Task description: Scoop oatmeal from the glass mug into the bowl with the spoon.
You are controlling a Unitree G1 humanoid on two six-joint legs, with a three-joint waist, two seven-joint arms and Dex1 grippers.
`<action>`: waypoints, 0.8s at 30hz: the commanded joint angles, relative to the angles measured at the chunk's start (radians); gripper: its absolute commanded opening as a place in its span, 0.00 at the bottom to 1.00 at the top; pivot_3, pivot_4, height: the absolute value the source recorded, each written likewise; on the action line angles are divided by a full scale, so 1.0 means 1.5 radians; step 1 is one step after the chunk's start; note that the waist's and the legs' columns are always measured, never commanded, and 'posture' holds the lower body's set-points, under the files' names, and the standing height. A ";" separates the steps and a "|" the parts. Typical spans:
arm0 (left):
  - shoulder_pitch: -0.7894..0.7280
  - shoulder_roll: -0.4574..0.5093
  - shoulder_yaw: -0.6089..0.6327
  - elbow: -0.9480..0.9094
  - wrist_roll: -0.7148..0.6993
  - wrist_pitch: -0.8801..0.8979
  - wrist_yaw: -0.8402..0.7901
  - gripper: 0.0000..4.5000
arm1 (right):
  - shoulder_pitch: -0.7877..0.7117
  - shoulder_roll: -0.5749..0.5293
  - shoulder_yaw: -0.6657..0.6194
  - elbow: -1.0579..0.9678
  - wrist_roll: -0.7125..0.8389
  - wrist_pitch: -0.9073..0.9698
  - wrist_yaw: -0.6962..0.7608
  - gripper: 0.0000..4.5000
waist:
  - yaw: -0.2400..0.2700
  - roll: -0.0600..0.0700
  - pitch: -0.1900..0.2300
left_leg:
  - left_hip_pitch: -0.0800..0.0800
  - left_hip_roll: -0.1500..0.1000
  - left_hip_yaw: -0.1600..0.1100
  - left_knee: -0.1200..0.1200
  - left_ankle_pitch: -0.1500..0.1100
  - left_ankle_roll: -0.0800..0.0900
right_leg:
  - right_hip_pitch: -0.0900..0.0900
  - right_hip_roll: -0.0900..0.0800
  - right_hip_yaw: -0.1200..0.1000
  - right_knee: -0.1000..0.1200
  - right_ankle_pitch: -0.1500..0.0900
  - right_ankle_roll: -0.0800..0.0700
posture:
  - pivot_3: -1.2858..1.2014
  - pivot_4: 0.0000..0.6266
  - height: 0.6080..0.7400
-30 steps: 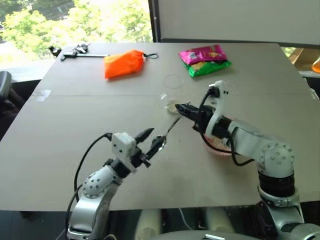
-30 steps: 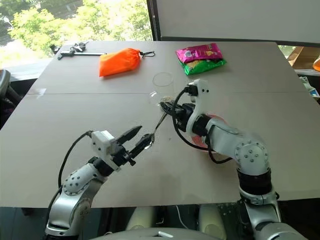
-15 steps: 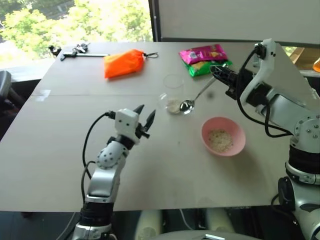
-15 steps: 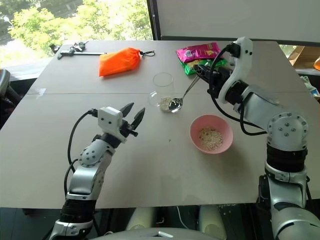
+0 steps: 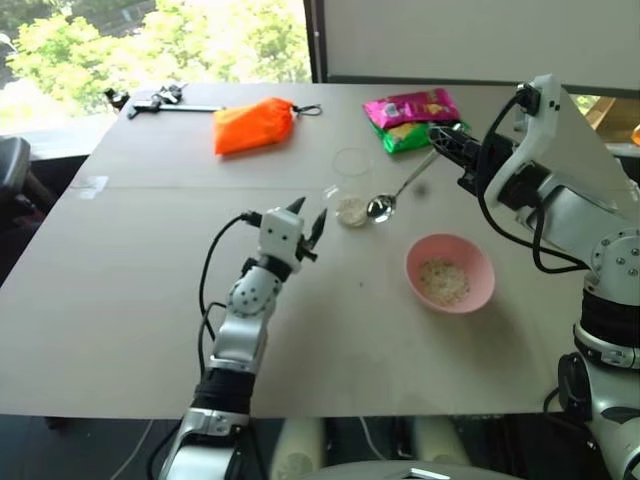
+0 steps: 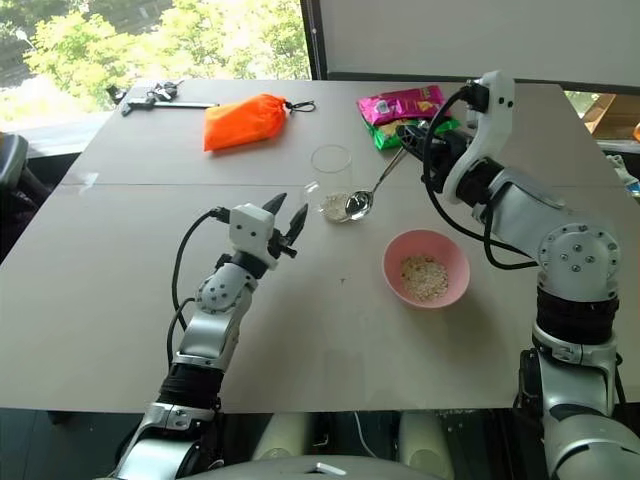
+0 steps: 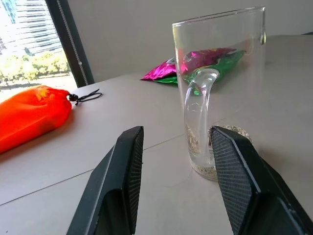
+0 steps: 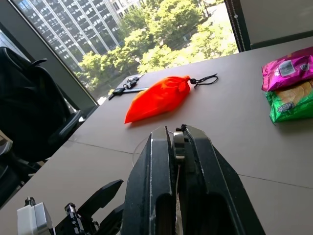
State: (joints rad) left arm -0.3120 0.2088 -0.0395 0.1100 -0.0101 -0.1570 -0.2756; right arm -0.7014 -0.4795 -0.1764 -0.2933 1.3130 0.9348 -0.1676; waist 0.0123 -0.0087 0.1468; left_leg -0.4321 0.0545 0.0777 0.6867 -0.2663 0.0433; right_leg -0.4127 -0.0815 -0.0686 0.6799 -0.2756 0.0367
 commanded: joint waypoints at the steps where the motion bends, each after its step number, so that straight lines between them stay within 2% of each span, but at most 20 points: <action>1: -0.030 -0.006 0.011 0.014 0.008 -0.021 0.022 0.49 | -0.003 -0.008 -0.026 -0.027 0.008 -0.005 0.001 0.00 | 0.001 0.000 0.000 | 0.000 0.000 0.000 0.000 0.000 0.000 | 0.000 0.000 0.000 0.000 0.000 0.000 | 0.52 0.24 0.66; 17: -0.136 -0.012 0.018 0.183 0.032 -0.045 0.069 0.49 | -0.011 -0.009 -0.027 -0.029 -0.004 -0.011 0.001 0.00 | 0.001 0.000 0.000 | 0.000 0.000 0.000 0.000 0.001 -0.002 | 0.000 0.000 0.000 0.000 0.000 0.000 | 0.52 0.24 0.66; 18: -0.139 -0.012 0.018 0.186 0.033 -0.048 0.071 0.38 | -0.010 -0.009 -0.028 -0.031 -0.004 -0.011 0.001 0.00 | 0.001 0.000 0.000 | 0.000 0.000 0.000 0.000 0.001 -0.002 | 0.000 0.000 0.000 0.000 0.000 0.000 | 0.52 0.24 0.66; 20: -0.142 -0.011 0.017 0.191 0.039 -0.054 0.078 0.24 | -0.008 -0.010 -0.028 -0.033 -0.004 -0.010 -0.001 0.00 | 0.001 0.000 0.000 | 0.000 0.000 0.000 0.000 0.001 -0.002 | 0.000 0.000 0.000 0.000 0.000 0.000 | 0.52 0.24 0.66; 24: -0.142 -0.010 0.014 0.198 0.045 -0.062 0.084 0.24 | -0.007 -0.012 -0.029 -0.036 -0.003 -0.010 -0.002 0.00 | 0.001 0.000 0.000 | 0.000 0.000 0.000 0.000 0.001 -0.002 | 0.000 0.000 0.000 0.000 0.000 0.000 | 0.52 0.24 0.66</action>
State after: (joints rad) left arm -0.5078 0.1917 -0.0263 0.4165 0.0551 -0.2252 -0.1566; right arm -0.7008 -0.4864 -0.1783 -0.3041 1.3024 0.9348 -0.1710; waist 0.0132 -0.0090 0.1470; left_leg -0.4323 0.0543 0.0782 0.6869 -0.2646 0.0406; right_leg -0.4128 -0.0815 -0.0687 0.6796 -0.2754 0.0371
